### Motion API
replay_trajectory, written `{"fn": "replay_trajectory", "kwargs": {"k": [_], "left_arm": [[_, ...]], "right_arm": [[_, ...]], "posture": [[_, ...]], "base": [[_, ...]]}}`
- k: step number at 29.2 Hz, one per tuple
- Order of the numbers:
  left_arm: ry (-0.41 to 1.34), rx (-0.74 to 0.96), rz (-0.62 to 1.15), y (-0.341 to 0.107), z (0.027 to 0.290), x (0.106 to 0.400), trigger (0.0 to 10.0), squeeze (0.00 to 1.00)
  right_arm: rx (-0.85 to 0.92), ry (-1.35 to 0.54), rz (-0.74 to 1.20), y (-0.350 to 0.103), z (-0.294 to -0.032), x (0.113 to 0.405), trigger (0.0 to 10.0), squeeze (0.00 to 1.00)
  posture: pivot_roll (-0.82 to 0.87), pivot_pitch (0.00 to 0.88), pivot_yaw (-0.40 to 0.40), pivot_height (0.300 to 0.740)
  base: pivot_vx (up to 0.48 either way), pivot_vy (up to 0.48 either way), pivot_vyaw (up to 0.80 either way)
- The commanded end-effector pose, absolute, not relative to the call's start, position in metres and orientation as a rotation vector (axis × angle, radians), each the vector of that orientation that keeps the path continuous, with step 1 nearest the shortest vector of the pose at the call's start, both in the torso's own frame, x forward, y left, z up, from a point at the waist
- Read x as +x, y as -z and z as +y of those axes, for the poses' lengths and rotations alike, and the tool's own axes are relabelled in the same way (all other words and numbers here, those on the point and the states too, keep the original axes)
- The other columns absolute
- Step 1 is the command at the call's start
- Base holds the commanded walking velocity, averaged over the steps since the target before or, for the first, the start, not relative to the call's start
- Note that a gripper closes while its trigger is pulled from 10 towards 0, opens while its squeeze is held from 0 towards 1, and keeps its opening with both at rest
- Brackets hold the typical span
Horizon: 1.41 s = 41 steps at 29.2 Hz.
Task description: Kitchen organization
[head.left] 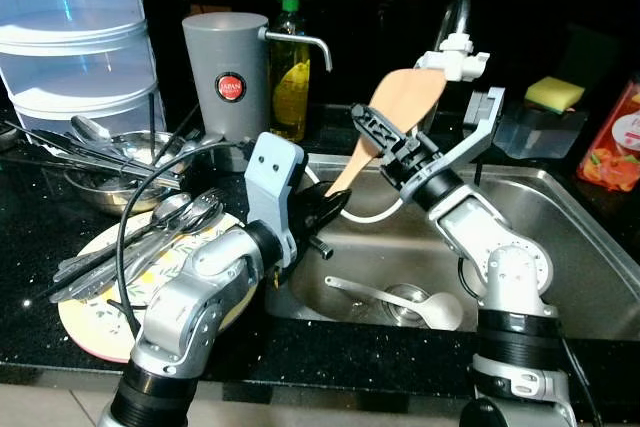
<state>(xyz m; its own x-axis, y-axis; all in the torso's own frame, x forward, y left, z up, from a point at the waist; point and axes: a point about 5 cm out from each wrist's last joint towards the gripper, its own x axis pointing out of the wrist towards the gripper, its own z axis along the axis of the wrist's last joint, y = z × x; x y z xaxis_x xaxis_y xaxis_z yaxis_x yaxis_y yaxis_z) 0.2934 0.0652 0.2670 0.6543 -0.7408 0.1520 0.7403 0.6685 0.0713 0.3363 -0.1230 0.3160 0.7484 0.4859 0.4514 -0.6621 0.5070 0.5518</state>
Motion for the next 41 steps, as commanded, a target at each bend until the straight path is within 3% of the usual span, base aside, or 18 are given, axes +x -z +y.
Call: {"fn": "replay_trajectory", "kwargs": {"k": [1, 2, 3, 4, 21, 22, 23, 27, 28, 32, 33, 37, 39, 41], "left_arm": [[0.873, -0.002, -0.163, -0.266, 0.059, 0.291, 10.0, 0.00], [0.879, -0.001, -0.163, -0.267, 0.058, 0.291, 10.0, 0.00], [0.878, 0.001, -0.166, -0.267, 0.058, 0.291, 10.0, 0.00], [0.874, 0.000, -0.166, -0.268, 0.059, 0.292, 10.0, 0.00], [0.786, 0.004, -0.198, -0.270, 0.064, 0.297, 10.0, 0.00], [0.775, -0.012, -0.188, -0.269, 0.065, 0.299, 10.0, 1.00], [0.769, -0.028, -0.177, -0.269, 0.067, 0.300, 10.0, 1.00], [0.748, -0.039, -0.198, -0.272, 0.071, 0.299, 10.0, 1.00], [0.725, -0.049, -0.207, -0.273, 0.073, 0.300, 10.0, 0.41], [0.694, -0.077, -0.232, -0.277, 0.079, 0.299, 10.0, 0.41], [0.685, -0.095, -0.252, -0.280, 0.082, 0.297, 10.0, 0.00], [0.665, -0.155, -0.342, -0.295, 0.099, 0.287, 10.0, 0.00], [0.662, -0.156, -0.349, -0.297, 0.101, 0.286, 10.0, 0.00], [0.631, -0.159, -0.365, -0.302, 0.107, 0.285, 10.0, 0.00]], "right_arm": [[0.760, -0.690, -0.285, -0.323, -0.125, 0.337, 10.0, 0.00], [0.749, -0.689, -0.291, -0.325, -0.124, 0.337, 8.9, 0.00], [0.742, -0.687, -0.293, -0.326, -0.124, 0.338, 5.3, 0.00], [0.734, -0.677, -0.290, -0.326, -0.124, 0.339, 0.0, 0.00], [0.692, -0.625, -0.285, -0.316, -0.126, 0.342, 0.0, 0.00], [0.687, -0.620, -0.278, -0.314, -0.127, 0.343, 8.3, 0.00], [0.679, -0.612, -0.273, -0.313, -0.127, 0.344, 10.0, 0.00], [0.649, -0.544, -0.263, -0.308, -0.135, 0.350, 10.0, 0.00], [0.632, -0.510, -0.261, -0.306, -0.138, 0.353, 10.0, 0.00], [0.583, -0.435, -0.275, -0.304, -0.147, 0.358, 10.0, 0.00], [0.554, -0.386, -0.289, -0.305, -0.153, 0.361, 10.0, 0.00], [0.361, -0.121, -0.318, -0.305, -0.187, 0.376, 10.0, 0.00], [0.313, -0.077, -0.309, -0.303, -0.191, 0.379, 10.0, 0.00], [0.177, 0.038, -0.175, -0.281, -0.200, 0.391, 10.0, 0.00]], "posture": [[0.04, 0.055, -0.020, 0.740], [0.04, 0.055, -0.021, 0.740], [0.04, 0.055, -0.024, 0.740], [0.04, 0.055, -0.024, 0.740], [0.04, 0.050, -0.024, 0.740], [0.04, 0.050, -0.025, 0.740], [0.04, 0.051, -0.025, 0.740], [0.04, 0.050, -0.028, 0.740], [0.04, 0.050, -0.028, 0.740], [0.04, 0.052, -0.030, 0.740], [0.04, 0.054, -0.034, 0.740], [0.05, 0.059, -0.041, 0.740], [0.05, 0.059, -0.041, 0.740], [0.06, 0.063, -0.046, 0.740]], "base": [[0.000, 0.000, 0.00], [0.000, 0.000, 0.00], [0.000, 0.000, 0.00], [0.000, 0.000, 0.00], [0.000, 0.000, 0.00], [0.000, 0.000, 0.00], [0.000, 0.000, 0.00], [0.000, 0.000, 0.00], [0.000, 0.000, 0.00], [0.000, 0.000, 0.00], [0.000, 0.000, 0.00], [0.000, 0.000, 0.00], [0.000, 0.000, 0.00], [0.000, 0.000, 0.00]]}}
